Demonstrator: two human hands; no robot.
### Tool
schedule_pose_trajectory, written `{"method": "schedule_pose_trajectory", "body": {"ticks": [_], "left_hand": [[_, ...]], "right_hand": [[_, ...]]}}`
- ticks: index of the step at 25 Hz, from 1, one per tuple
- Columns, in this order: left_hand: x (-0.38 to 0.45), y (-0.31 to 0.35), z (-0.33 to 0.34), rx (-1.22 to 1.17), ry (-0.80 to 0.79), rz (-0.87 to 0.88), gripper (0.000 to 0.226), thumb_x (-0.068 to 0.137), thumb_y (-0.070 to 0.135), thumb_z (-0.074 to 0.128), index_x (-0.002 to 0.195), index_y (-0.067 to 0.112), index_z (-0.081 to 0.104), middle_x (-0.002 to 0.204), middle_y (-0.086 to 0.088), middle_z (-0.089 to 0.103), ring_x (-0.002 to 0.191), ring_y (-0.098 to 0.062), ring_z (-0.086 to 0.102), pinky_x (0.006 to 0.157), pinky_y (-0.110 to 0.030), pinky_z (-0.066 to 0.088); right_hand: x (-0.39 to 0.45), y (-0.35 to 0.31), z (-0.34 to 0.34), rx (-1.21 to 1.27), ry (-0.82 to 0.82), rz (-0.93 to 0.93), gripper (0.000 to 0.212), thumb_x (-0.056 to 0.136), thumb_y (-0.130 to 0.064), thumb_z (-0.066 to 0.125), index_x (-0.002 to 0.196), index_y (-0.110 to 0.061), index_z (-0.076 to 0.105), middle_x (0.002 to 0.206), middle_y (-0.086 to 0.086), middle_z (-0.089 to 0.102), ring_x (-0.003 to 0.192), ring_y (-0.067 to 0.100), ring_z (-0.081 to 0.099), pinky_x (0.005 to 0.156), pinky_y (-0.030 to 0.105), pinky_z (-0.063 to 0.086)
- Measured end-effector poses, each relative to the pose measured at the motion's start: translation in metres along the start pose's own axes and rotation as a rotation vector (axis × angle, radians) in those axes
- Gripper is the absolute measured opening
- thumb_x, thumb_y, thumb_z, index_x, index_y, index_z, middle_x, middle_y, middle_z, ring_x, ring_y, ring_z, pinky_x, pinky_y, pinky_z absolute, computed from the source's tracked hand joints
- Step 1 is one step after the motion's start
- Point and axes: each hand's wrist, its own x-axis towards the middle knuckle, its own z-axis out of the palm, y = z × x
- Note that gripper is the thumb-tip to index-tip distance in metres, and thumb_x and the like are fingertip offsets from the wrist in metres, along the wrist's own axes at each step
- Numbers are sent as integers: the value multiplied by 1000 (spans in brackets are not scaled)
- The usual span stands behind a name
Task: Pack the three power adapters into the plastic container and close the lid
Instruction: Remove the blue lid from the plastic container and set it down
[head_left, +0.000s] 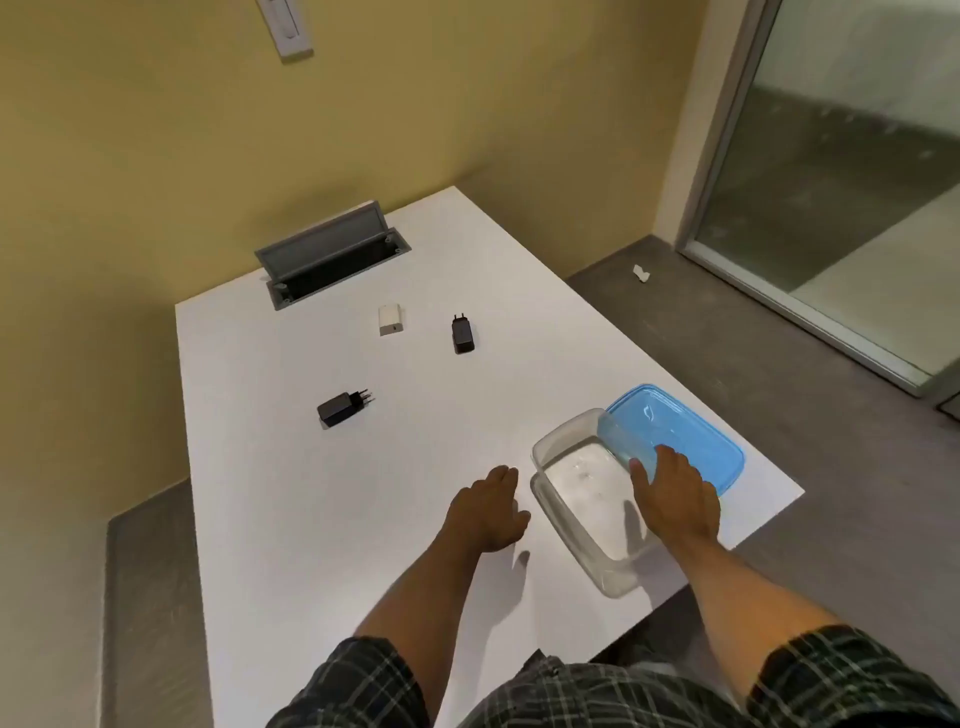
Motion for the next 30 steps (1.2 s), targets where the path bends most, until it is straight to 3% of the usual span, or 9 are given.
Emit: {"method": "schedule_pose_trajectory", "body": {"ticks": [5, 10, 13, 16, 19, 21, 25, 30], "left_hand": [[13, 12, -3, -21, -10, 1, 55, 102, 40, 45, 151, 15, 40, 161, -2, 37, 135, -29, 52, 107, -41, 44], [17, 16, -6, -125, 27, -8, 70, 100, 45, 50, 159, 17, 25, 164, -3, 33, 142, -29, 47, 112, -43, 42], [17, 14, -12, -196, 80, -10, 81, 100, 42, 53, 163, 12, 13, 170, -5, 20, 150, -29, 35, 119, -45, 36], [14, 6, -16, -185, 117, -71, 78, 103, 42, 47, 164, 10, 9, 170, -7, 18, 152, -29, 31, 121, -46, 32], [8, -6, -19, -163, 143, -155, 59, 106, 38, 40, 157, 11, 29, 155, -11, 46, 139, -33, 48, 112, -47, 40], [2, -19, -18, -211, 168, -201, 39, 106, 31, 39, 137, 10, 48, 131, -14, 63, 121, -36, 60, 99, -44, 50], [-21, -49, -7, -296, 278, -326, 25, 102, 19, 40, 114, 7, 58, 110, -17, 69, 102, -38, 65, 78, -36, 48], [-59, -79, 17, -470, 455, -536, 27, 99, 16, 41, 112, 7, 63, 102, -14, 71, 96, -37, 68, 72, -29, 43]], "right_hand": [[5, 20, 6, 130, -233, 50, 39, 98, -48, 51, 125, -20, 48, 110, 2, 65, 99, 26, 66, 88, 43, 57], [17, 26, 13, 122, -225, 20, 17, 101, -23, 49, 115, -21, 59, 104, 0, 70, 93, 22, 66, 76, 31, 49], [20, 20, 13, 142, -213, -60, 16, 102, -23, 49, 111, -20, 62, 99, 0, 71, 85, 20, 65, 76, 34, 53], [19, 6, 12, 163, -207, -167, 22, 102, -24, 49, 118, -24, 64, 109, -2, 72, 95, 23, 67, 80, 34, 51], [19, -18, 9, 209, -245, -260, 24, 103, -26, 50, 119, -29, 67, 116, -7, 72, 104, 21, 66, 85, 34, 51], [19, -34, 9, 219, -260, -339, 23, 102, -27, 52, 117, -29, 69, 115, -9, 72, 104, 20, 66, 88, 36, 53], [17, -67, 14, 270, -333, -403, 18, 99, -36, 55, 113, -32, 66, 106, -12, 73, 99, 16, 67, 81, 33, 51], [5, -108, 26, 425, -390, -367, 40, 98, -30, 56, 138, -29, 50, 126, -7, 62, 112, 15, 62, 97, 37, 51]]}}
